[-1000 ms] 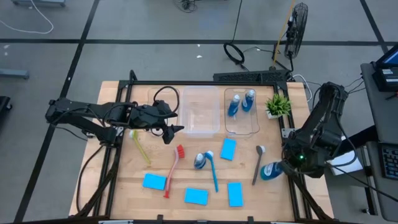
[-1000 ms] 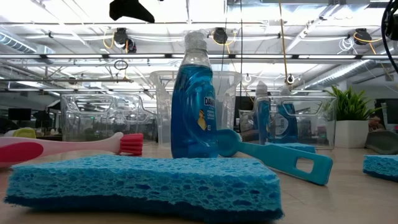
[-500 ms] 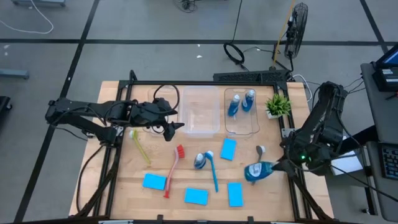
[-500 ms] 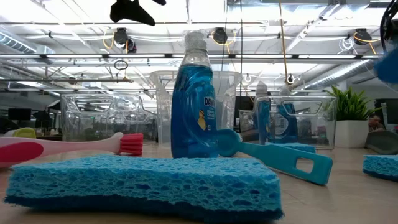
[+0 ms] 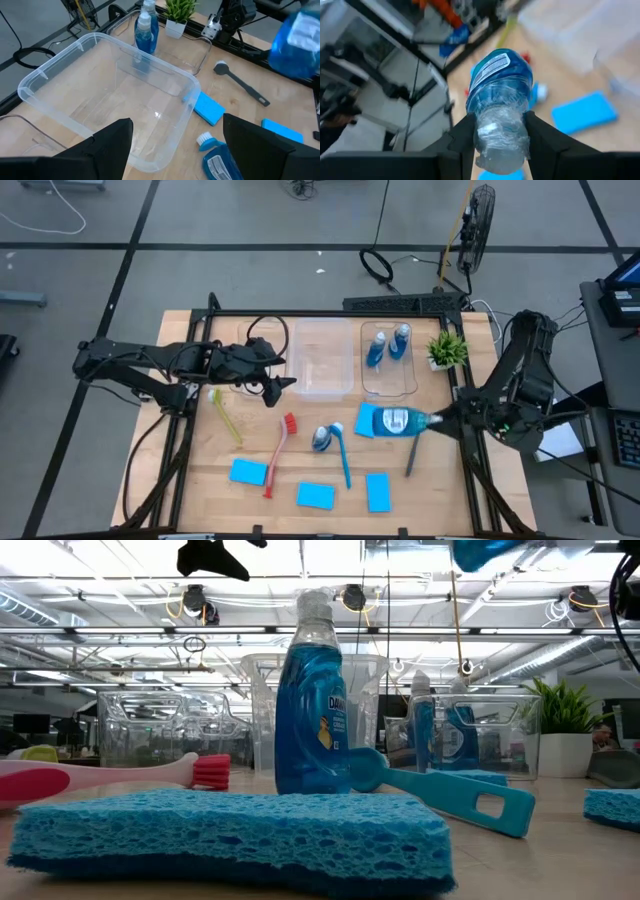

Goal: Pick & Place Kitchen Sink Supplies
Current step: Put the blue dishwashing liquid bottle into the right transparent bin

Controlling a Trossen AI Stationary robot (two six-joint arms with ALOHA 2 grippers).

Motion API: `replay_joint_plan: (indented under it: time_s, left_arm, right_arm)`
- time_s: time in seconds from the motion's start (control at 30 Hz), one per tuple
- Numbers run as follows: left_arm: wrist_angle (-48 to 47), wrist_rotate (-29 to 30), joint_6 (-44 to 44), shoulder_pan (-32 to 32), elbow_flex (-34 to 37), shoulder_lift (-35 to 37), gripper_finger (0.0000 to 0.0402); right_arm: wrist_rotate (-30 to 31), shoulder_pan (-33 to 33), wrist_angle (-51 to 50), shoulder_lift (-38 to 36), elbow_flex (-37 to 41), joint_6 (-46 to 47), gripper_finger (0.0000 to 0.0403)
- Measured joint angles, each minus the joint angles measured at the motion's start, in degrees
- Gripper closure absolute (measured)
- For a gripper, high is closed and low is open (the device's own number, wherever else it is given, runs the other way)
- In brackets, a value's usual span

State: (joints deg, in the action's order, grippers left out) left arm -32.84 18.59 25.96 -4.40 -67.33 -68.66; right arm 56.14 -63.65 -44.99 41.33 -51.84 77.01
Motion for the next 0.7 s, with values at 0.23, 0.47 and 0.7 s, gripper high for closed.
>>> replay_joint_plan:
  time_s: [0.23,0.47,0.7]
  left_arm:
    - [0.1,-0.1,0.0,0.0,0.0,0.0,0.0094]
    - [0.1,-0.3,1.4,0.0,0.0,0.0,0.0094]
    - [0.1,-0.3,1.6,0.0,0.0,0.0,0.0094]
  right_arm:
    - [8.5,5.9,0.0,-1.7,0.0,-10.1,0.0281]
    - [5.4,16.7,-0.1,-4.3,0.0,-17.4,0.0281]
    - [-1.6,27.1,-1.6,-5.7,-1.6,-22.2,0.0283]
